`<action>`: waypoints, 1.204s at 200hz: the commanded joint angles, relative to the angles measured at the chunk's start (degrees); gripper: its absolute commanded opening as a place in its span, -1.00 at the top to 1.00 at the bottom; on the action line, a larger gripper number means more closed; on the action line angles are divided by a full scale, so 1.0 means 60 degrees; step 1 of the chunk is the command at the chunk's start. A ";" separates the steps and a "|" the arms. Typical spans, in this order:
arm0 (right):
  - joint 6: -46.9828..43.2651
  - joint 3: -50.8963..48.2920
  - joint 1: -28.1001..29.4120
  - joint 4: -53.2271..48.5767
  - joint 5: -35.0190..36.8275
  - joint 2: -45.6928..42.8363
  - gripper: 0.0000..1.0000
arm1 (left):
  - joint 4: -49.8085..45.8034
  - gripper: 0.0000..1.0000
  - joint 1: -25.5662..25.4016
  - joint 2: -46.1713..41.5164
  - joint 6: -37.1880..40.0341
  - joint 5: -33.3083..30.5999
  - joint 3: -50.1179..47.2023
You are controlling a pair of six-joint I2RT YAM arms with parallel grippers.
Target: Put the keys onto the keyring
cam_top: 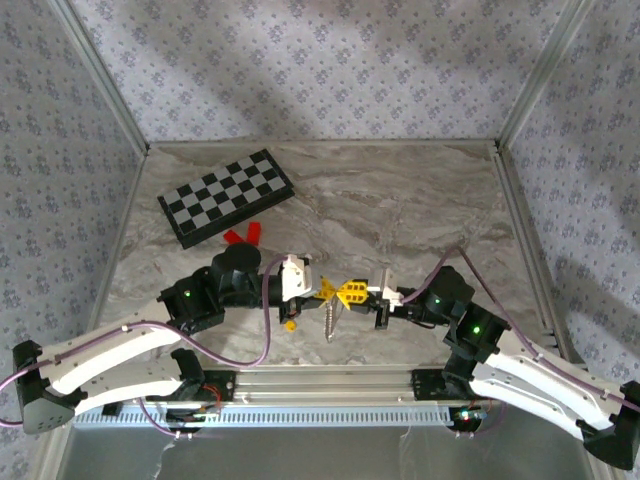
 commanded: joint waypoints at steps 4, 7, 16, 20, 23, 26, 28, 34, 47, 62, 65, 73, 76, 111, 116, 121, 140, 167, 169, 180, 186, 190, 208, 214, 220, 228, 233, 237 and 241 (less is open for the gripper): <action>0.0070 0.0208 0.0004 0.0436 -0.0274 0.0140 1.00 | 0.0281 1.00 0.0025 -0.0141 0.0008 0.0288 0.0198; 0.0059 0.0217 -0.0002 0.0427 -0.0265 0.0153 1.00 | 0.0278 1.00 0.0028 -0.0156 0.0005 0.0285 0.0188; 0.0091 0.0232 0.0027 0.0410 -0.0175 0.0183 1.00 | 0.0266 1.00 0.0018 -0.0202 -0.0010 0.0179 0.0155; 0.0110 0.0246 0.0034 0.0385 -0.0108 0.0188 1.00 | 0.0250 1.00 0.0017 -0.0210 -0.0003 0.0072 0.0143; 0.0145 0.0253 0.0047 0.0360 -0.0050 0.0200 1.00 | 0.0204 1.00 0.0014 -0.0207 0.0002 -0.0043 0.0141; 0.0175 0.0254 0.0049 0.0337 0.0014 0.0205 1.00 | 0.0136 1.00 0.0017 -0.0203 0.0015 -0.0147 0.0143; 0.0195 0.0258 0.0049 0.0318 0.0049 0.0213 1.00 | 0.0099 1.00 0.0021 -0.0197 0.0037 -0.0197 0.0143; 0.0242 0.0280 0.0064 0.0269 0.0183 0.0216 0.98 | -0.0048 1.00 0.0025 -0.0176 0.0108 -0.0414 0.0145; 0.0393 0.0303 0.0067 0.0164 0.0442 0.0201 0.65 | -0.0188 1.00 0.0023 -0.0135 0.0169 -0.0849 0.0063; 0.0569 0.0338 0.0091 0.0097 0.0697 0.0158 0.32 | -0.0206 1.00 0.0021 -0.0156 0.0155 -0.1185 -0.0067; 0.0605 0.0351 0.0106 0.0081 0.0748 0.0146 0.26 | -0.0206 1.00 0.0020 -0.0169 0.0155 -0.1241 -0.0088; 0.0750 0.0409 0.0104 0.0005 0.0916 0.0103 0.08 | -0.0191 1.00 0.0015 -0.0200 0.0089 -0.1452 -0.0121; 0.0825 0.0427 0.0115 -0.0031 0.0952 0.0088 -0.02 | -0.0180 1.00 0.0026 -0.0215 0.0076 -0.1518 -0.0133; 0.1313 0.1087 0.0109 -0.1030 0.1682 0.0065 -0.68 | -0.0276 1.00 0.0016 -0.0403 -0.0343 -0.2417 -0.0236; 0.1392 0.1218 0.0118 -0.1262 0.1892 0.0104 -0.69 | -0.0279 1.00 0.0017 -0.0457 -0.0428 -0.2538 -0.0263; 0.1474 0.1327 0.0121 -0.1426 0.2012 0.0133 -0.70 | -0.0279 1.00 0.0025 -0.0519 -0.0539 -0.2638 -0.0304; 0.1945 0.1810 0.0135 -0.2158 0.2425 0.0403 -0.77 | -0.0408 1.00 0.0017 -0.0698 -0.0874 -0.2956 -0.0367; 0.2692 0.2240 0.0251 -0.2943 0.3330 0.0849 -0.86 | -0.0484 1.00 0.0009 -0.1310 -0.1105 -0.3134 -0.0630; 0.2747 0.2252 0.0264 -0.2978 0.3416 0.0876 -0.86 | -0.0455 1.00 0.0015 -0.1348 -0.1133 -0.3137 -0.0680; 0.3134 0.2250 0.0248 -0.3105 0.3893 0.0993 -0.89 | -0.0304 1.00 0.0017 -0.1643 -0.1284 -0.3158 -0.0854; 0.3335 0.2256 0.0246 -0.3151 0.4054 0.1066 -0.91 | -0.0279 1.00 0.0017 -0.1748 -0.1358 -0.3137 -0.0915; 0.3455 0.2258 0.0240 -0.3189 0.4139 0.1131 -0.92 | -0.0299 1.00 0.0019 -0.1792 -0.1384 -0.3155 -0.0923; 0.4073 0.2399 0.0204 -0.3454 0.4592 0.1454 -0.94 | -0.0499 1.00 0.0017 -0.1859 -0.1597 -0.3549 -0.0943; 0.4292 0.2436 0.0203 -0.3594 0.4788 0.1556 -0.95 | -0.0604 1.00 0.0017 -0.1882 -0.1621 -0.3621 -0.0927; 0.4479 0.2477 0.0184 -0.3741 0.4949 0.1649 -0.95 | -0.0713 1.00 0.0006 -0.1900 -0.1623 -0.3614 -0.0912; 0.4714 0.2505 0.0144 -0.3873 0.5060 0.1775 -0.95 | -0.0773 1.00 -0.0001 -0.1988 -0.1643 -0.3588 -0.0946; 0.4922 0.2511 0.0131 -0.3994 0.5058 0.1847 -0.95 | -0.0764 1.00 -0.0011 -0.2058 -0.1653 -0.3556 -0.0987; 0.5192 0.2524 0.0123 -0.4117 0.5045 0.1909 -0.96 | -0.0733 1.00 -0.0012 -0.2132 -0.1666 -0.3522 -0.1050; 0.5334 0.2524 0.0089 -0.4241 0.5033 0.1972 -0.97 | -0.0710 1.00 -0.0012 -0.2201 -0.1665 -0.3477 -0.1099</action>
